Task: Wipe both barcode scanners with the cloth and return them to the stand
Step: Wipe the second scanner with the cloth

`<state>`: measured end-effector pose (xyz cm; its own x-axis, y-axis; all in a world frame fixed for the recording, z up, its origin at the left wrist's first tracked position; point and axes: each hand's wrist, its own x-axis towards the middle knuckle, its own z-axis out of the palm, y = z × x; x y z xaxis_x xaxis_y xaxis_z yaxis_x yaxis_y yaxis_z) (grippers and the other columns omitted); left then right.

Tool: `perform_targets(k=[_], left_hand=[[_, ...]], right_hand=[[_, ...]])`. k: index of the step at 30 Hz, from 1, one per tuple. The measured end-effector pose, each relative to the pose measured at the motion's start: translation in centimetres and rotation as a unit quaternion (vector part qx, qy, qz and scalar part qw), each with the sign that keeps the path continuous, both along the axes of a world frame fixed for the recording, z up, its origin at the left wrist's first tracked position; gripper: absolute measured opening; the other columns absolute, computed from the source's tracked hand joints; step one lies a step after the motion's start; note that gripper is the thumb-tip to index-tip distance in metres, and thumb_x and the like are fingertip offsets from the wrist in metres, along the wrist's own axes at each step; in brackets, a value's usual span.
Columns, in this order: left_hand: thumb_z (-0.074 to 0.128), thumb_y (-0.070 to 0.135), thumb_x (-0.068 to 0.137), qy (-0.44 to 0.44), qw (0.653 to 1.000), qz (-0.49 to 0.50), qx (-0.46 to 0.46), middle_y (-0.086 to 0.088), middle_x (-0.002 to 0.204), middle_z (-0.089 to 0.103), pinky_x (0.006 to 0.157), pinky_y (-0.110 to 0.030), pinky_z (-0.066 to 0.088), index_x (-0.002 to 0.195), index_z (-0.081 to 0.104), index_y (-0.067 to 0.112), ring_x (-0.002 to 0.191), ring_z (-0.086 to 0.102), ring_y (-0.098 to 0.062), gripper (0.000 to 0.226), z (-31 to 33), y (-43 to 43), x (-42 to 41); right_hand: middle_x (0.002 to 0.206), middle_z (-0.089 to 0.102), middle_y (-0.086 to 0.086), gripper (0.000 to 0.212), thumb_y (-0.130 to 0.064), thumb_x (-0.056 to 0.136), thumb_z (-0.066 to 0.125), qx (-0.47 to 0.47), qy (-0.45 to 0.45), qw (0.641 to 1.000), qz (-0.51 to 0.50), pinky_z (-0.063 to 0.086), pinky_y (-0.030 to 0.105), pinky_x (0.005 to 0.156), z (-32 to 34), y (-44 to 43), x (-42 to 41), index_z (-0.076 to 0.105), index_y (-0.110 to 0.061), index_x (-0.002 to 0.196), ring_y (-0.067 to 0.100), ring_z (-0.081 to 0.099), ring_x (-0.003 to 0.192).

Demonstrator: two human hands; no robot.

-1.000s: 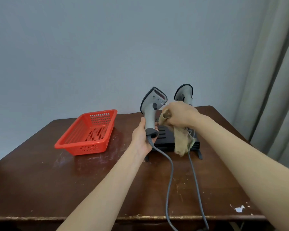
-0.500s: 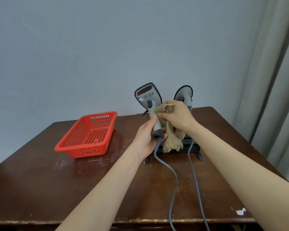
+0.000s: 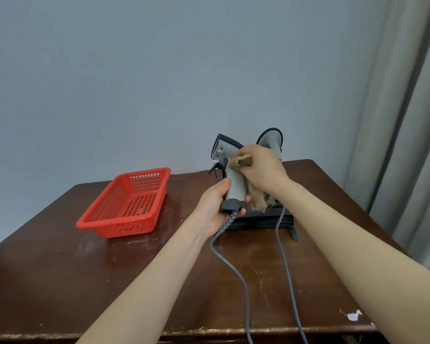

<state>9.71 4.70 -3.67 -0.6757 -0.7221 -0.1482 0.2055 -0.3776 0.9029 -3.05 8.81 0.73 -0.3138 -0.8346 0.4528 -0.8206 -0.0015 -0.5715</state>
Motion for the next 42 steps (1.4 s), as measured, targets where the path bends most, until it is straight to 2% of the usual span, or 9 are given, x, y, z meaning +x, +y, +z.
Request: perform_targets(k=[4, 10, 15, 19, 22, 28, 34, 40, 42], left_hand=[[0.042, 0.026, 0.100, 0.002, 1.000, 0.006, 0.014, -0.013, 0.086, 0.065, 0.044, -0.027, 0.048, 0.114, 0.053, 0.003, 0.063, 0.063, -0.021, 0.029, -0.4, -0.3, -0.1], [0.040, 0.032, 0.101, 0.024, 0.997, -0.010, 0.077, -0.016, 0.089, 0.063, 0.041, -0.024, 0.047, 0.113, 0.055, 0.003, 0.063, 0.061, -0.024, 0.036, -0.5, 0.2, -0.4], [0.036, 0.035, 0.102, 0.028, 0.996, 0.019, 0.085, -0.015, 0.078, 0.063, 0.039, -0.023, 0.045, 0.102, 0.058, 0.002, 0.058, 0.058, -0.024, 0.040, -1.0, -0.5, -0.3], [0.037, 0.037, 0.101, 0.034, 0.992, 0.008, 0.119, -0.016, 0.083, 0.062, 0.038, -0.023, 0.046, 0.108, 0.056, 0.002, 0.056, 0.060, -0.023, 0.040, -1.1, -0.3, -0.3], [0.039, 0.036, 0.100, 0.036, 0.990, 0.005, 0.135, -0.016, 0.086, 0.062, 0.037, -0.023, 0.046, 0.113, 0.054, 0.001, 0.056, 0.061, -0.024, 0.040, -0.9, -0.2, -0.4], [0.038, 0.030, 0.101, 0.029, 0.993, 0.025, 0.113, -0.013, 0.068, 0.064, 0.039, -0.022, 0.046, 0.092, 0.058, 0.004, 0.049, 0.059, -0.021, 0.034, -0.8, -0.4, -0.3], [0.039, 0.037, 0.100, 0.045, 0.987, -0.013, 0.154, -0.015, 0.083, 0.064, 0.038, -0.021, 0.046, 0.108, 0.057, 0.002, 0.055, 0.061, -0.023, 0.040, -0.9, -0.1, -0.6], [0.042, 0.034, 0.100, 0.020, 0.994, 0.021, 0.108, -0.013, 0.071, 0.064, 0.038, -0.023, 0.046, 0.092, 0.061, 0.004, 0.052, 0.059, -0.022, 0.036, -0.8, -0.5, -0.5], [0.042, 0.035, 0.099, 0.016, 0.994, 0.015, 0.109, -0.013, 0.075, 0.064, 0.038, -0.023, 0.046, 0.097, 0.060, 0.004, 0.053, 0.060, -0.022, 0.036, -0.9, -0.4, -0.5]], right_hand=[[0.084, 0.070, -0.006, 0.018, -0.009, 0.083, 0.069, 0.083, -0.060, 0.985, 0.139, 0.056, 0.035, 0.078, 0.5, 1.3, 0.2, 0.070, -0.027, 0.080, 0.017, 0.068, 0.083], [0.091, 0.070, 0.004, 0.006, -0.021, 0.085, 0.066, 0.009, -0.001, 1.000, -0.004, 0.052, 0.035, 0.075, -0.1, 0.0, -0.8, 0.069, -0.016, 0.088, 0.021, 0.063, 0.088], [0.082, 0.069, 0.020, 0.013, -0.005, 0.081, 0.069, 0.132, -0.076, 0.976, 0.157, 0.056, 0.029, 0.063, -0.8, 1.4, -0.4, 0.066, 0.006, 0.088, 0.015, 0.066, 0.064], [0.086, 0.072, 0.008, 0.009, -0.018, 0.080, 0.071, 0.096, -0.021, 0.991, 0.091, 0.056, 0.043, 0.078, -1.2, 0.4, -0.9, 0.070, -0.011, 0.084, 0.019, 0.066, 0.076], [0.091, 0.071, 0.001, 0.002, -0.023, 0.083, 0.068, 0.034, -0.013, 0.999, 0.002, 0.054, 0.041, 0.080, -1.0, -0.3, -1.0, 0.067, -0.024, 0.083, 0.022, 0.065, 0.089], [0.085, 0.072, 0.001, 0.015, -0.012, 0.081, 0.071, 0.141, -0.028, 0.979, 0.148, 0.057, 0.038, 0.076, -0.4, 1.2, 0.7, 0.068, -0.027, 0.080, 0.018, 0.066, 0.075], [0.091, 0.069, -0.001, 0.007, -0.024, 0.085, 0.065, 0.061, -0.001, 0.998, -0.023, 0.055, 0.039, 0.075, -0.6, -0.4, -1.2, 0.065, -0.030, 0.089, 0.022, 0.064, 0.088], [0.082, 0.072, 0.005, 0.008, -0.010, 0.081, 0.071, 0.142, -0.067, 0.974, 0.165, 0.056, 0.029, 0.067, -0.7, 1.5, 0.2, 0.072, -0.017, 0.085, 0.004, 0.061, 0.058], [0.083, 0.073, 0.005, 0.008, -0.014, 0.080, 0.072, 0.130, -0.078, 0.977, 0.149, 0.057, 0.035, 0.071, -1.0, 1.2, -0.2, 0.072, -0.021, 0.084, 0.009, 0.064, 0.063]])
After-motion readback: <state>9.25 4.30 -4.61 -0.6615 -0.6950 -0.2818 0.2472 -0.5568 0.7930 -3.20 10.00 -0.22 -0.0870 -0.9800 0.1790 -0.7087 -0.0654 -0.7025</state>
